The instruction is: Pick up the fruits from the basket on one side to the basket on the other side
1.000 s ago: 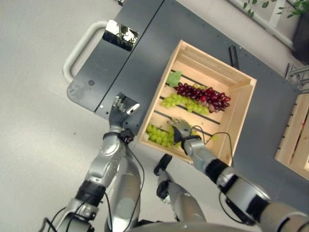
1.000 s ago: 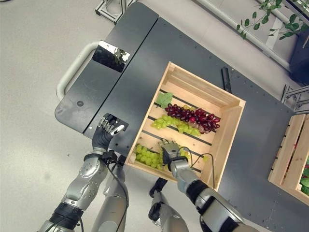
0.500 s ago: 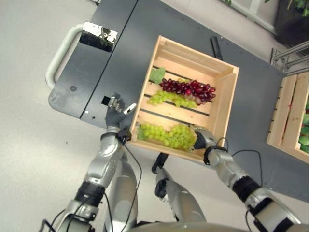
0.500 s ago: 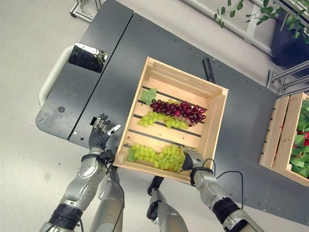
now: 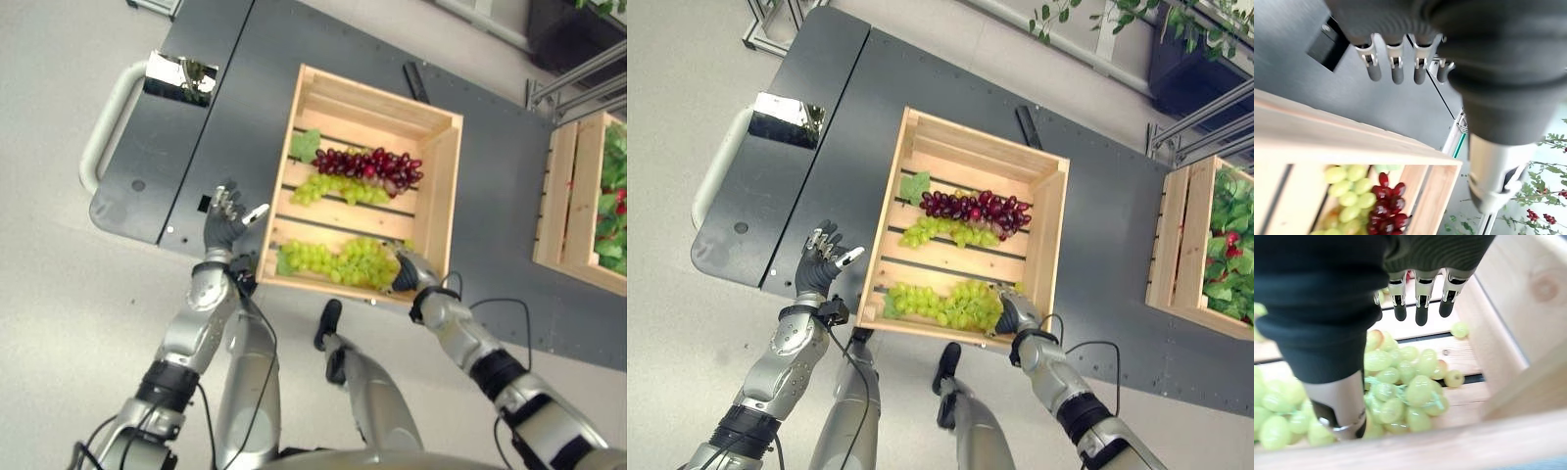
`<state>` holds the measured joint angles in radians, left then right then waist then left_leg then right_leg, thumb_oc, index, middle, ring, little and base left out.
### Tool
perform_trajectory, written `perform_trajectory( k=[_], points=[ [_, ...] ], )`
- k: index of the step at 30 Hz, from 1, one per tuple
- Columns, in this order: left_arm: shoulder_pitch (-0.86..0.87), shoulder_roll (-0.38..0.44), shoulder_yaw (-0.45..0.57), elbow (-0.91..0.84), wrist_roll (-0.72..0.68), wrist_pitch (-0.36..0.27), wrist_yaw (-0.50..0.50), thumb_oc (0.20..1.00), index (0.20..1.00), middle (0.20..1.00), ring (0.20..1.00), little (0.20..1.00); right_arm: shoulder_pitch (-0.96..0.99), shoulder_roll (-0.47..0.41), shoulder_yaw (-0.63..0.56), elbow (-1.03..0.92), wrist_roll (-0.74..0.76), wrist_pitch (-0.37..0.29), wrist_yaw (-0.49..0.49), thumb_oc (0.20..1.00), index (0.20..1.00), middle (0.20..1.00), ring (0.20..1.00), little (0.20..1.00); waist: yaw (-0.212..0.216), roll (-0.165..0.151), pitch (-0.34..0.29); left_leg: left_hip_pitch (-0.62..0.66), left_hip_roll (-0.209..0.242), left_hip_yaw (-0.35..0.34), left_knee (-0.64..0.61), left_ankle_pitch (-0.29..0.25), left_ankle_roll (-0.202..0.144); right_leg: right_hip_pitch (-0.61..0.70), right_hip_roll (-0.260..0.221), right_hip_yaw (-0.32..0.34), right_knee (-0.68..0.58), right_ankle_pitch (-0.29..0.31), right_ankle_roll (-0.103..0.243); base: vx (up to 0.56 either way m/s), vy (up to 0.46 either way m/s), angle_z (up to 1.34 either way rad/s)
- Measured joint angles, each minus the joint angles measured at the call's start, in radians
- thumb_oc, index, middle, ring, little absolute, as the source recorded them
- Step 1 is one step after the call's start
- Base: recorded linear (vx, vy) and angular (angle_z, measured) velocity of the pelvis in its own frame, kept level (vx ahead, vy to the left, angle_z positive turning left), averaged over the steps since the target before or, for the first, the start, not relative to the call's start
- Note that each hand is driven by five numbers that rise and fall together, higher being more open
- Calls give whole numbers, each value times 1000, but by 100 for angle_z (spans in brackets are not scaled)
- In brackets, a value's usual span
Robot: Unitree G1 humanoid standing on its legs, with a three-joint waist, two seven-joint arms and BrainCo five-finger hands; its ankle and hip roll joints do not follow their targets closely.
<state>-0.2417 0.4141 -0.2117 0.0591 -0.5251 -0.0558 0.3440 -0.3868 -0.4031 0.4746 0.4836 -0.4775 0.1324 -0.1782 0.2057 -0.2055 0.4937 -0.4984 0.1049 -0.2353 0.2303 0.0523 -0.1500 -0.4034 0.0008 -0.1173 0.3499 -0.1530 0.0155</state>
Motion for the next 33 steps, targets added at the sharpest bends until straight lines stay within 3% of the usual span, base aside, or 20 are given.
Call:
perform_trajectory(
  k=[2, 4, 5, 10, 14, 20, 24, 27, 33],
  points=[
    [42, -3, 16, -5, 0, 2, -7, 1000, 1000, 1000, 1000, 1000, -15, 5, -6, -2, 2, -9, -1, 1000, 1000, 1000, 1000, 1000, 32, 15, 10, 31, 31, 4, -28, 3, -8, 21, 30, 5, -51, 33, -21, -215, -89, -46],
    [70, -4, 29, 2, -1, 4, -11, 1000, 1000, 1000, 1000, 1000, -16, 3, -14, -11, 22, -17, -4, 1000, 1000, 1000, 1000, 1000, 31, 20, 14, 58, 46, 0, -62, 19, -18, 40, 47, 4, -86, 63, -26, -173, -35, -36],
    [83, -16, 28, 2, -1, 6, -22, 1000, 1000, 1000, 1000, 1000, -9, -2, -38, -13, 40, -18, -3, 1000, 1000, 1000, 1000, 1000, 28, 39, 26, 77, 55, -4, -76, 31, -33, 61, 55, 3, -103, 75, -29, -115, -22, -11],
    [86, -34, 22, 0, -1, 13, -54, 1000, 1000, 1000, 1000, 1000, 28, -7, -71, -51, 109, -18, -1, 1000, 1000, 1000, 1000, 1000, 22, 79, 45, 114, 58, 3, -81, 37, -43, 100, 60, -1, -113, 90, -38, -142, -32, -4],
    [96, -33, 41, -2, 0, 22, -76, 1000, 1000, 1000, 1000, 1000, 61, -7, -87, -88, 175, -19, 0, 1000, 1000, 1000, 1000, 1000, 10, 90, 47, 138, 59, -1, -82, 36, -44, 123, 63, -10, -104, 81, -36, -197, -25, 2],
    [138, -31, 35, -23, 0, 33, -100, 1000, 1000, 1000, 1000, 1000, 116, -6, -144, -178, 226, -20, 18, 1000, 1000, 1000, 1000, 1000, -30, 95, 46, 137, 15, -22, -115, 46, -34, 54, 2, -39, 26, 4, -39, -157, -4, 19],
    [134, -25, 34, -24, -1, 40, -103, 1000, 1000, 1000, 1000, 1000, 114, 13, -152, -184, 240, -18, 20, 1000, 1000, 1000, 1000, 1000, -57, 100, 46, 135, -20, -91, -120, 44, -21, 57, -9, -43, 22, 8, -21, -43, 71, 9],
    [120, -27, 32, -33, 0, 43, -109, 1000, 1000, 1000, 1000, 1000, 142, 24, -181, -179, 292, -20, 18, 1000, 1000, 1000, 1000, 1000, -71, 103, 46, 124, -27, -95, -135, 57, -5, 60, -24, -68, 10, 8, -19, -57, 122, 27],
    [105, -20, 19, -33, 1, 50, -111, 1000, 1000, 1000, 1000, 1000, 122, 76, -164, -179, 328, -18, 18, 1000, 1000, 1000, 1000, 1000, -78, 102, 46, 118, -54, -96, -134, 59, -5, 75, -45, -77, -18, 8, -2, -22, 107, 11]
  ],
)
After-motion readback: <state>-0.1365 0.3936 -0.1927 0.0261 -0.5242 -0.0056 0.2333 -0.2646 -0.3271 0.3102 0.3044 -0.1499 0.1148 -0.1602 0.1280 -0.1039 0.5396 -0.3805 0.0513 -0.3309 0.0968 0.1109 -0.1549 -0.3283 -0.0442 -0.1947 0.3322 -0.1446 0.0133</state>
